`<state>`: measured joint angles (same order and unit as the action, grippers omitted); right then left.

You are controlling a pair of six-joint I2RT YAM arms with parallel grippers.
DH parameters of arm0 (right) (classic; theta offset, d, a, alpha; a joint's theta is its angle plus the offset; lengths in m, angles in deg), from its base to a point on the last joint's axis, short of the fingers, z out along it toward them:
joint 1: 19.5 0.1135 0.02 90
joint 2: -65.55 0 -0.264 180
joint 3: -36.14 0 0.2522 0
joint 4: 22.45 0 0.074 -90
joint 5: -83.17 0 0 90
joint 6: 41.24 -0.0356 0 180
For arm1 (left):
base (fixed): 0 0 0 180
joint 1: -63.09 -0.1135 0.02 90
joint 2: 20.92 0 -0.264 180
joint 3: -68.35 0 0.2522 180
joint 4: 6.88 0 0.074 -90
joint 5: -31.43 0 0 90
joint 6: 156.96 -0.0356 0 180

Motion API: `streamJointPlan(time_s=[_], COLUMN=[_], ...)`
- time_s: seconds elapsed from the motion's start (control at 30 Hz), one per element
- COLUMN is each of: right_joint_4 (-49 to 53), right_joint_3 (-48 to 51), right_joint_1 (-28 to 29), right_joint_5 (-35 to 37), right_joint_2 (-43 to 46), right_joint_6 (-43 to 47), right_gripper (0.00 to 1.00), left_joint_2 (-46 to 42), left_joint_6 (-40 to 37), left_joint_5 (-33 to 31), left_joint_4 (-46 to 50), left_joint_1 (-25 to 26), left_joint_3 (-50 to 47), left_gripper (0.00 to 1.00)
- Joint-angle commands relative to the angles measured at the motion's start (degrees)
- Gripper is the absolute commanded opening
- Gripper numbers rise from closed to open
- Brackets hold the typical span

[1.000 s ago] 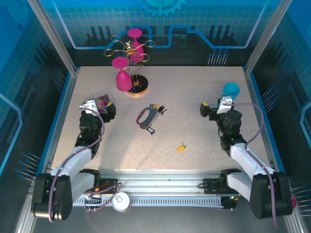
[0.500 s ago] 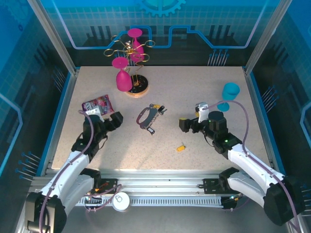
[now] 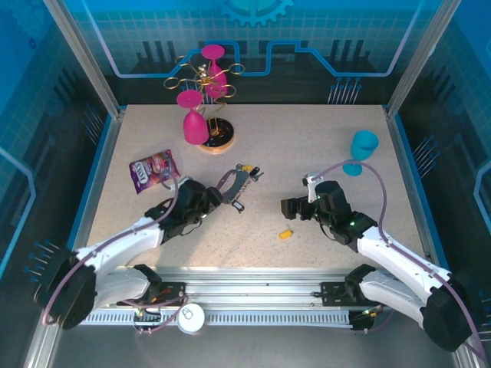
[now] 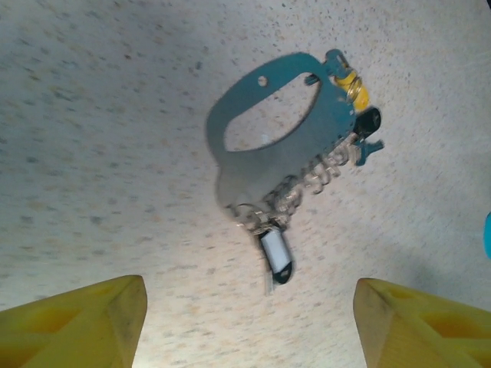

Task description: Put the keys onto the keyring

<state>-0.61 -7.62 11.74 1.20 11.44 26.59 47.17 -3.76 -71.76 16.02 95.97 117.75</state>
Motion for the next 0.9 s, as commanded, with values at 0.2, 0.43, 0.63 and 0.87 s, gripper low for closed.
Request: streamJointPlan(time_s=[0.2, 0.43, 0.63, 0.87], right_joint_4=[4.14, 4.14, 3.75, 4.4], right_joint_3=[0.94, 2.39, 3.1, 3.17], right_joint_1=[0.9, 0.92, 0.93, 0.92], right_joint_5=[3.67, 3.83, 3.59, 3.33], right_joint_2=[4.75, 7.21, 7.96, 8.49], right_joint_6=[-4.51, -4.75, -4.64, -4.6], right_gripper=[0.97, 0.97, 0.97, 0.97], left_joint_2=[17.88, 27.26, 31.85, 34.39], left_joint_6=[15.28, 18.39, 17.86, 18.24], left_joint_5=[-2.83, -2.84, -1.4, -1.75], left_joint_4=[13.95, 19.48, 18.32, 18.87], left_joint_1=[1.62, 1.82, 1.88, 1.84], left_joint_3=[17.69, 24.45, 26.95, 28.32], left_gripper=[0.5, 0.44, 0.42, 0.37])
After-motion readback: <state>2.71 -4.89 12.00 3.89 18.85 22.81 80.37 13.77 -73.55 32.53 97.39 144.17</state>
